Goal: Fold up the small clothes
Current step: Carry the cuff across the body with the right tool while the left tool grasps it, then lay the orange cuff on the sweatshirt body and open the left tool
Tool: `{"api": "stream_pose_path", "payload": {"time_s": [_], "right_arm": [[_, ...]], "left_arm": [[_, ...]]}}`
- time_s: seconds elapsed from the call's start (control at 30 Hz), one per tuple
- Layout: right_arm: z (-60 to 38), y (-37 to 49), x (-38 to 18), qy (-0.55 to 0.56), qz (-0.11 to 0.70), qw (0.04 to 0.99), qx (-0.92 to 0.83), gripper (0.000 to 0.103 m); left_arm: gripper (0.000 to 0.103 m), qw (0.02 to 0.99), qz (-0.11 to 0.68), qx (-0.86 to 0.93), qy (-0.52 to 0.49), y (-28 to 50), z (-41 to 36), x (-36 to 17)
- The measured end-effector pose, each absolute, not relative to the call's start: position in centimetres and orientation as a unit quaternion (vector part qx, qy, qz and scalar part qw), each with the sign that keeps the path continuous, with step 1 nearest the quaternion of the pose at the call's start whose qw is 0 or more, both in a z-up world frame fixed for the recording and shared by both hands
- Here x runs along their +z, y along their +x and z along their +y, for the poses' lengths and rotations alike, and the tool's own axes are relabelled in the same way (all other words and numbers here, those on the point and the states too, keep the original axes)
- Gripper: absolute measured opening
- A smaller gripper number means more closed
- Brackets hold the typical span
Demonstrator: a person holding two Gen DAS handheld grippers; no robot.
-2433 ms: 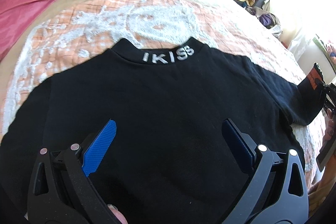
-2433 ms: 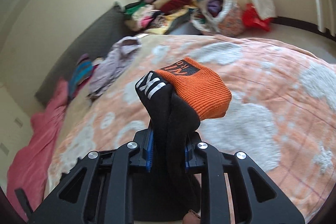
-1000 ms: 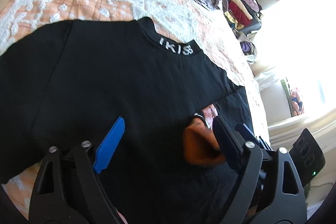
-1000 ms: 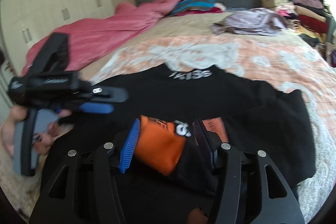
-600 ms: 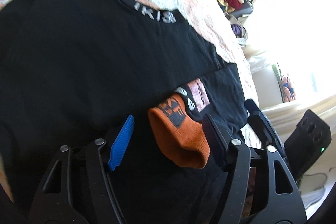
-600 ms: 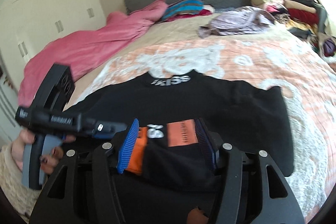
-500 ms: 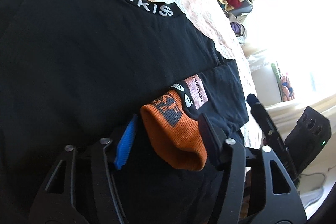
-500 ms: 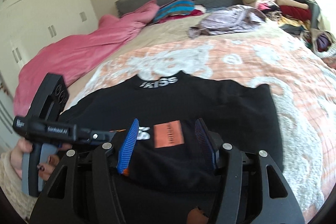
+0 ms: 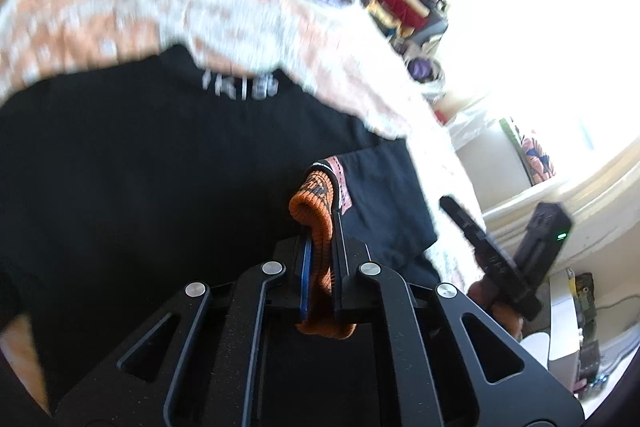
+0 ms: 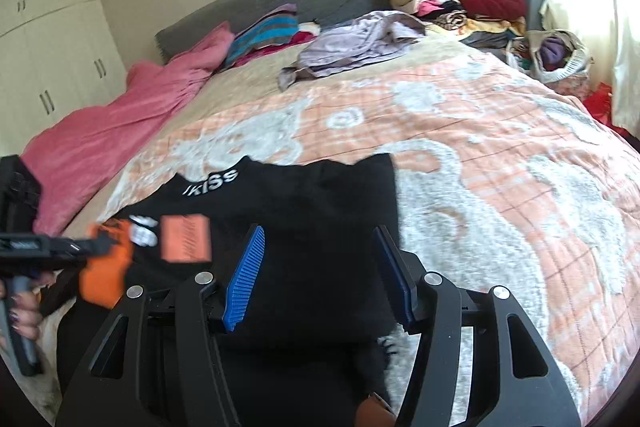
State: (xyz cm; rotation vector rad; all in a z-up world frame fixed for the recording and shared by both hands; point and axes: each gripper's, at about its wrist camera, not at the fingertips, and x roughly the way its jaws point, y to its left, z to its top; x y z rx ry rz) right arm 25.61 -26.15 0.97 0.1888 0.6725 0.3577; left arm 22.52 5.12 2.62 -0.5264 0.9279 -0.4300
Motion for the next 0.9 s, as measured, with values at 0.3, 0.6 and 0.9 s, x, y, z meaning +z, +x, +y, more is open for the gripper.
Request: {"api": "stream_pose_path", "payload": {"time_s": [0.3,0.6,0.9], "right_arm": [[-26.3,25.8,0.6,0.099,0.328,0.924,0.171,0.055],[-24.2,26.1,0.2,0.073,0.335,0.922,0.181,0.055],[-21.9,25.8,0.2,0.048,0.333,0.920,0.201,0.055]], "left_arm": [[0.002,0.859,0.407,-0.148,-0.271,20.7,11.0,5.6],[0.002,0.846,0.442,-0.115,-0.276,20.5,12.6,3.0],[0.003,0.862,0.443,-0.063,-0.239,20.2,13.5,2.4]]}}
